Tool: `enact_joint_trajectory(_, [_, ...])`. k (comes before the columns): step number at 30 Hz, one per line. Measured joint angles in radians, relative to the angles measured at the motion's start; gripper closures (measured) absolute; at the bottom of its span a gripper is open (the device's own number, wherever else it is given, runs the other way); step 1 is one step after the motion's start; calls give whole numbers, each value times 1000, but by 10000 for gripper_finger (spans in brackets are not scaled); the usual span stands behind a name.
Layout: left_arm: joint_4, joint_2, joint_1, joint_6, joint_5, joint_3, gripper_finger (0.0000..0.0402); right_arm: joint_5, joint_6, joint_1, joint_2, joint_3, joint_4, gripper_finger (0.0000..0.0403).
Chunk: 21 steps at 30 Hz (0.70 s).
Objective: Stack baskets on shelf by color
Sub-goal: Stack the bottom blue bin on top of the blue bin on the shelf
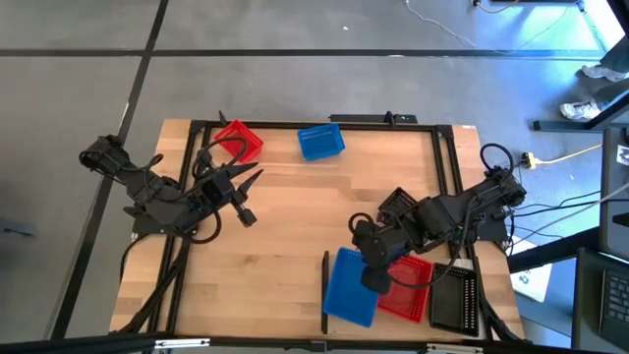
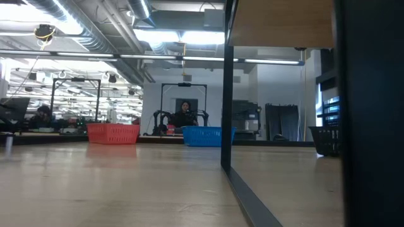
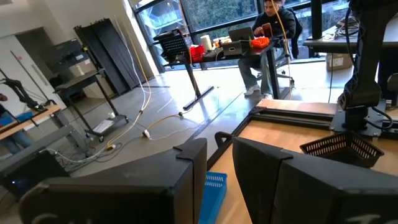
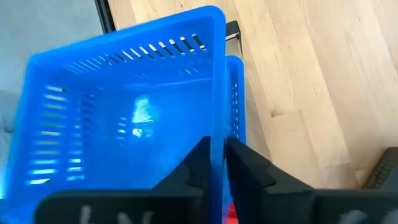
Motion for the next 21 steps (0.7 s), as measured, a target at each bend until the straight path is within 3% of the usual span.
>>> enact_joint_trajectory(11, [0, 0, 0, 0, 0, 0, 328, -8, 18, -1, 0, 0, 0, 343])
enact_joint_trajectory(21, [0, 0, 0, 0, 0, 0, 328, -9, 15, -1, 0, 0, 1, 398])
